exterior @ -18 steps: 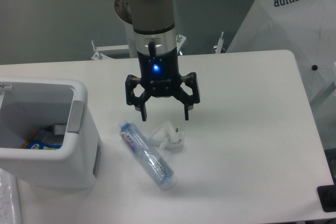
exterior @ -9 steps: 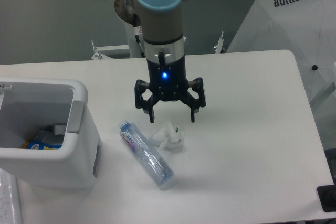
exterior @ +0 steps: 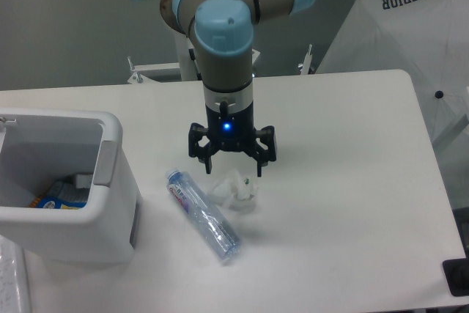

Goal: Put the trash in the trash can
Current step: 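Lower the open gripper toward the crumpled white tissue beside the bottle, then close the gripper on the crumpled white tissue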

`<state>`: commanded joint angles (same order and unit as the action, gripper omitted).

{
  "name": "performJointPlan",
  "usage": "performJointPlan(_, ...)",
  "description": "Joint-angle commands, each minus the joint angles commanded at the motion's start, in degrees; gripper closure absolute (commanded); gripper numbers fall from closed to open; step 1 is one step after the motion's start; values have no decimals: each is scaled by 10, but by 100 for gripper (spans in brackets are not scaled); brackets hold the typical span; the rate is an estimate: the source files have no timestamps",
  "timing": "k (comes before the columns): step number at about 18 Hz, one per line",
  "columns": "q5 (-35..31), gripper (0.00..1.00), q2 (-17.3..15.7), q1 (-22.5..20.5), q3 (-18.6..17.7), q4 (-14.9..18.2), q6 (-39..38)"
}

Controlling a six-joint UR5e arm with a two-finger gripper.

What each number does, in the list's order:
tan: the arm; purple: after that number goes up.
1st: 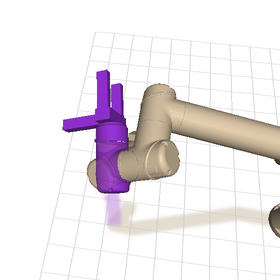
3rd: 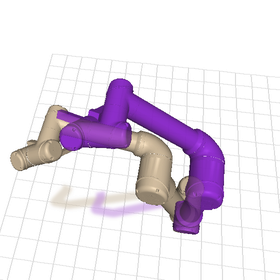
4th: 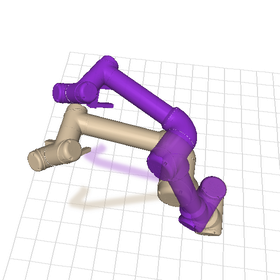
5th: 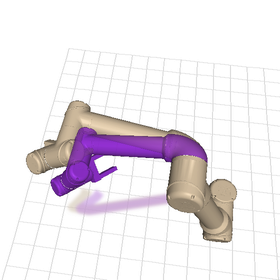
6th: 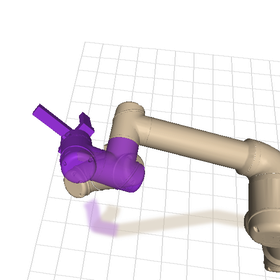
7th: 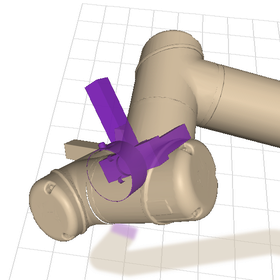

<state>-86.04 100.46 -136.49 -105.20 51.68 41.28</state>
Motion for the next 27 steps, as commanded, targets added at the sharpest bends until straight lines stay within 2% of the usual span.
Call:
performJointPlan(5, -1, 0, 19, 1, -11, -1, 62)
performJointPlan(7, -14, 0, 39, 2, -12, -3, 60)
performJointPlan(9, -33, 0, 44, 3, -13, -3, 62)
performJointPlan(13, -35, 0, 69, 3, -12, -13, 57)
performJointPlan(20, -37, 1, 81, 4, -12, -25, 55)
performJointPlan(22, -37, 14, 81, 4, -13, -25, 56)
performJointPlan(26, -37, 57, 81, 4, -13, -24, 57)
performJointPlan(27, -37, 70, 80, 4, -13, -24, 57)
